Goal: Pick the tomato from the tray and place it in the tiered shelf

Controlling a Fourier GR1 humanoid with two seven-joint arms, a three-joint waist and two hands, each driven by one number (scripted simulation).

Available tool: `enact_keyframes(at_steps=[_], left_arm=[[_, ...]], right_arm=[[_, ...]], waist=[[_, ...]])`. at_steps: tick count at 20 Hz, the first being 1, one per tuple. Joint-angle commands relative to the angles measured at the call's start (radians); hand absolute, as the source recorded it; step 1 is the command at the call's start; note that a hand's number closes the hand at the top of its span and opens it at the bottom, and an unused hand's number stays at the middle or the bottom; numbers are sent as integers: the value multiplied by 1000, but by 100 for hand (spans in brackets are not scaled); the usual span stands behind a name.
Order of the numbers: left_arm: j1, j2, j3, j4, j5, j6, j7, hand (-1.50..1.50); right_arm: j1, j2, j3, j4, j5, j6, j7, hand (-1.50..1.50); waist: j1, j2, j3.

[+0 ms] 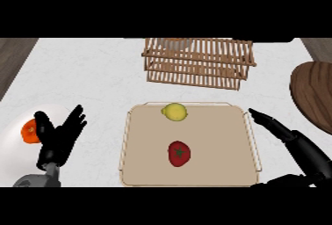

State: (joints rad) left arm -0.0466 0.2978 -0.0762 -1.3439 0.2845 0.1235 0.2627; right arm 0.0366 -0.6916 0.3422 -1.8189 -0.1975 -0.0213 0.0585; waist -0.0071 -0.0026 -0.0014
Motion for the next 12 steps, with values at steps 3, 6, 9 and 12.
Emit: enact_keyframes(at_steps=[3,6,9,12], left_arm=[[2,-6,15,36,-2,-28,-25,0],[8,-41,-21,-16,-35,16,-4,0],[-6,-8,10,-15,-15,-18,26,0],[-16,-27,-11,-28,-45,8,42,0]], right_arm=[[-91,-3,82,-241,92,-62,425,-150],[-217,24,67,-227,127,-80,622,-150],[-268,164,227,-218,314,-161,757,-150],[-342,210,280,-163,418,-145,873,-150]], waist=[[6,1,-1],[15,1,0],[15,1,0],[14,1,0]])
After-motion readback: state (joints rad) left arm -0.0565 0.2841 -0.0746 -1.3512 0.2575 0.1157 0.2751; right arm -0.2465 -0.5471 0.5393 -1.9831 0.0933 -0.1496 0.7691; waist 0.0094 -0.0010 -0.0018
